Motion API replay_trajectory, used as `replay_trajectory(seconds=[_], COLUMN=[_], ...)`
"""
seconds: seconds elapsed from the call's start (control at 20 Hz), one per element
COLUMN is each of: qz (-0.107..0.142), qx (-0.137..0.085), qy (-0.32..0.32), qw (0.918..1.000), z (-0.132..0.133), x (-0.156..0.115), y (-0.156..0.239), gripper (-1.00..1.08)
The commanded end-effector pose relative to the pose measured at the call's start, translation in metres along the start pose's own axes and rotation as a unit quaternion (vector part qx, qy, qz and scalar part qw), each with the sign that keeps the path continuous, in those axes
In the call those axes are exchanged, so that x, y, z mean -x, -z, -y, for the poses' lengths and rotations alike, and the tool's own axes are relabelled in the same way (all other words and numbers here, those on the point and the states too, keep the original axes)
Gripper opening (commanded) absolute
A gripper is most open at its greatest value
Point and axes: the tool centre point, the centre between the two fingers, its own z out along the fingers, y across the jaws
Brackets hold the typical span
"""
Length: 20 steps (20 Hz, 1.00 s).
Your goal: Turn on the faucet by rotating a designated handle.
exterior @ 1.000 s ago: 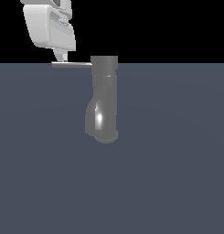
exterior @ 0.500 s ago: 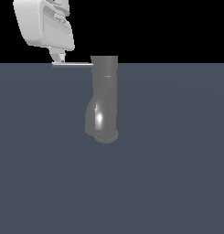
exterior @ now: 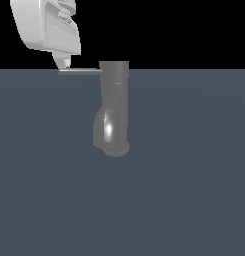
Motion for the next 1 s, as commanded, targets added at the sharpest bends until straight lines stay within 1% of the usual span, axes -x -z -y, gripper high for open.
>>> replay_trajectory(seconds=[0.0, 0.95], qz=[-0.001, -0.001], qx=[0.001, 0.002], qy=[-0.004, -0.003], qw=[1.0, 1.0], z=[-0.005, -0.046], x=[-0.01, -0.053], y=[0.0, 0.0], gripper=[-1.0, -1.0])
